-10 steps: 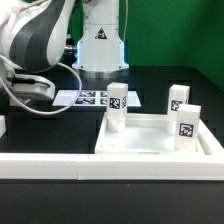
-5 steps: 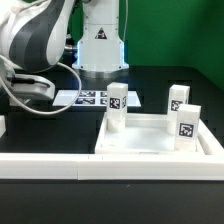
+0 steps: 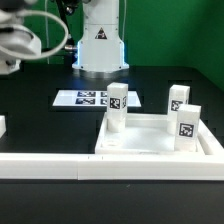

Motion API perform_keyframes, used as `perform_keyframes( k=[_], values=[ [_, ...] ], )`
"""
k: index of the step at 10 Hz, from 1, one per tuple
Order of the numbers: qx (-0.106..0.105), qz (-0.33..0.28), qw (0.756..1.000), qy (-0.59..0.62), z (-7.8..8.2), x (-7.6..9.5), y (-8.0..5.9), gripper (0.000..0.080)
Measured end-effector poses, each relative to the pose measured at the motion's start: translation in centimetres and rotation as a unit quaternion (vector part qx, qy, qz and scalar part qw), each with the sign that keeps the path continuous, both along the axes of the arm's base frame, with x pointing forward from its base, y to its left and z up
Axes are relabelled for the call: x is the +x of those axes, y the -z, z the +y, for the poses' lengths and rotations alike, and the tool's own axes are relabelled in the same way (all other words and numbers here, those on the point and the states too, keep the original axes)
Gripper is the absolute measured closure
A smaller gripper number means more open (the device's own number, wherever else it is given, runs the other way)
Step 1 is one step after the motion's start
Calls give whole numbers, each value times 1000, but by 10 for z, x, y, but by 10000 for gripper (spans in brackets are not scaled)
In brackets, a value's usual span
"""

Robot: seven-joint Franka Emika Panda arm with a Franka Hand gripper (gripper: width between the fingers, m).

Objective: Assemble square table

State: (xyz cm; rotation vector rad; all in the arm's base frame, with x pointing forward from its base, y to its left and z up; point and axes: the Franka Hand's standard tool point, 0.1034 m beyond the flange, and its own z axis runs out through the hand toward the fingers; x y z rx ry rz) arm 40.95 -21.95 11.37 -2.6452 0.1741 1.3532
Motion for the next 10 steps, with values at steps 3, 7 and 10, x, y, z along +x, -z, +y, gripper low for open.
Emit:
perform_keyframes(
  k=[3, 7, 10],
  values=[
    [-15, -80, 997, 0, -6, 0, 1, 509],
    [-88, -206, 974, 27, 57, 66, -53, 509],
    [-131, -259, 957, 30, 88, 120, -87, 509]
  ],
)
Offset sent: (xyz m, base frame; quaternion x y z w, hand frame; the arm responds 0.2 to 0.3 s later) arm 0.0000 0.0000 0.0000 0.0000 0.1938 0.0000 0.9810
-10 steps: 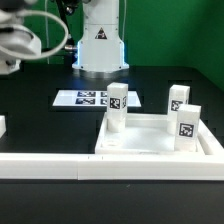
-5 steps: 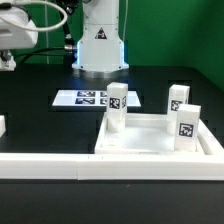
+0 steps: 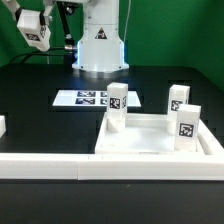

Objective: Assemble square table

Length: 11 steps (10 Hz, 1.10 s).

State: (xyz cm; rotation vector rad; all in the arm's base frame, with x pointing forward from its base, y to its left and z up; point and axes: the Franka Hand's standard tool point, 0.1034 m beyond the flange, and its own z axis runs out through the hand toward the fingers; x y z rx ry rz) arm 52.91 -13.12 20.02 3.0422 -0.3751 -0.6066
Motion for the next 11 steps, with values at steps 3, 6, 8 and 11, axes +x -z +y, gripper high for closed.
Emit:
perform_keyframes(
  k=[3, 6, 8, 11],
  values=[
    [-19, -126, 992, -10, 0, 14, 6, 509],
    [-52, -292, 954, 45, 43, 37, 22, 509],
    [-55, -365, 924, 94, 94, 68, 24, 509],
    [-51, -402, 910, 93, 124, 79, 17, 509]
  ],
)
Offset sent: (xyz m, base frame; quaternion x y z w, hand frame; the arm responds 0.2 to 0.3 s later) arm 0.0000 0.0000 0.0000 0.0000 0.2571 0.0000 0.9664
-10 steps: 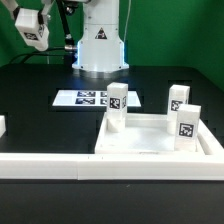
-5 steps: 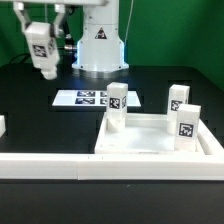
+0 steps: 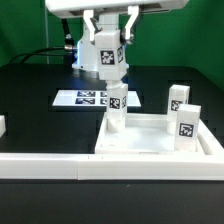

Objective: Assemble square table

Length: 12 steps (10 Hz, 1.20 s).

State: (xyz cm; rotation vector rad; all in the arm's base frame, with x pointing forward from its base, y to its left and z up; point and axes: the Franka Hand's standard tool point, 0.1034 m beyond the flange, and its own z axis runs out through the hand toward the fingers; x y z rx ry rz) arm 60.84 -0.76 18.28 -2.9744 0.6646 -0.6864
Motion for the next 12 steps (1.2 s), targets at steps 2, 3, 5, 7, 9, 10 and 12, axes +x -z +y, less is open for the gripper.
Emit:
perform_keyframes(
  k=[2, 3, 5, 7, 9, 10, 12],
  values=[
    [0, 1, 1000, -1, 1, 0, 1, 509],
    [-5, -10, 1000, -4, -1, 1, 1, 509],
    [-29, -32, 999, -10, -6, -14, 30, 509],
    [-44, -37, 998, -23, -10, -7, 37, 509],
    [-48, -32, 998, -28, -8, -6, 44, 509],
    [-51, -28, 998, -31, -5, -6, 50, 509],
    [-55, -24, 997, -39, 2, -4, 58, 509]
  ],
)
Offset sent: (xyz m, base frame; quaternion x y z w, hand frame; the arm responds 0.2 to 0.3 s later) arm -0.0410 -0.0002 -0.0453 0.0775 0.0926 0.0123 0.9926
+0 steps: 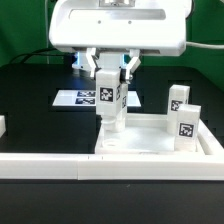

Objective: Assemble square table

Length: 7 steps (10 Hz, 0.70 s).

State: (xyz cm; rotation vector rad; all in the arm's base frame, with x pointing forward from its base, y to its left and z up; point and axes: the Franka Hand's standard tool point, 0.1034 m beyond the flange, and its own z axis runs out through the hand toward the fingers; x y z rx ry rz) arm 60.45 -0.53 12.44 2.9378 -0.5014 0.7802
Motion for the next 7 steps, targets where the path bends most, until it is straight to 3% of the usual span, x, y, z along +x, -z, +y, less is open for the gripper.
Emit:
perform_keyframes(
  k=[7],
  values=[
    [-9, 18, 1000, -7, 4, -7, 24, 508]
  ],
)
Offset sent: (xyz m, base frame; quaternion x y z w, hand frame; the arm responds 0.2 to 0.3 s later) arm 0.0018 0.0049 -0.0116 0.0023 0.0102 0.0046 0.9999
